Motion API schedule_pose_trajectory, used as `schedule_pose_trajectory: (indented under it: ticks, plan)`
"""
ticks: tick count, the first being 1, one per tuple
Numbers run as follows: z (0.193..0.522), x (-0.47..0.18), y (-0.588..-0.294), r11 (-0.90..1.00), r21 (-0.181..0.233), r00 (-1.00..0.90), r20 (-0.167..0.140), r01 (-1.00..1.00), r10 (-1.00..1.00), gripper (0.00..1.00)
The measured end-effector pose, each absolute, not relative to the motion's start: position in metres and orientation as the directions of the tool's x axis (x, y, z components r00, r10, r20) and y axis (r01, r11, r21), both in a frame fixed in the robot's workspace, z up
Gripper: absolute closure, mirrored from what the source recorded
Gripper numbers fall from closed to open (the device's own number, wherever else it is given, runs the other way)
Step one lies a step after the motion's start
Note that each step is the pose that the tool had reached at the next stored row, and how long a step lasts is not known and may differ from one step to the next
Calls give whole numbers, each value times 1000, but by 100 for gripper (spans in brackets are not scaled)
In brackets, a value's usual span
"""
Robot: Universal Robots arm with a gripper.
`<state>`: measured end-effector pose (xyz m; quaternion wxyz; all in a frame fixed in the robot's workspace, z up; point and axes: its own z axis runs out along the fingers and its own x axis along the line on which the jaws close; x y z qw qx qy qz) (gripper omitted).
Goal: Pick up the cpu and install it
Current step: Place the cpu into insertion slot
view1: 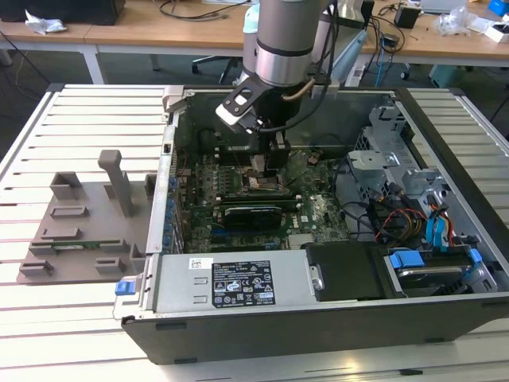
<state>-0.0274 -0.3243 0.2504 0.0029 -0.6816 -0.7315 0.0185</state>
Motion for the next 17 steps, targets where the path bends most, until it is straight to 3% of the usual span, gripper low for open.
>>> schedule_pose_trajectory:
  ticks: [17]
  plan:
    - [228,-27,-324,46,-31,-47,-21,998,999,45]
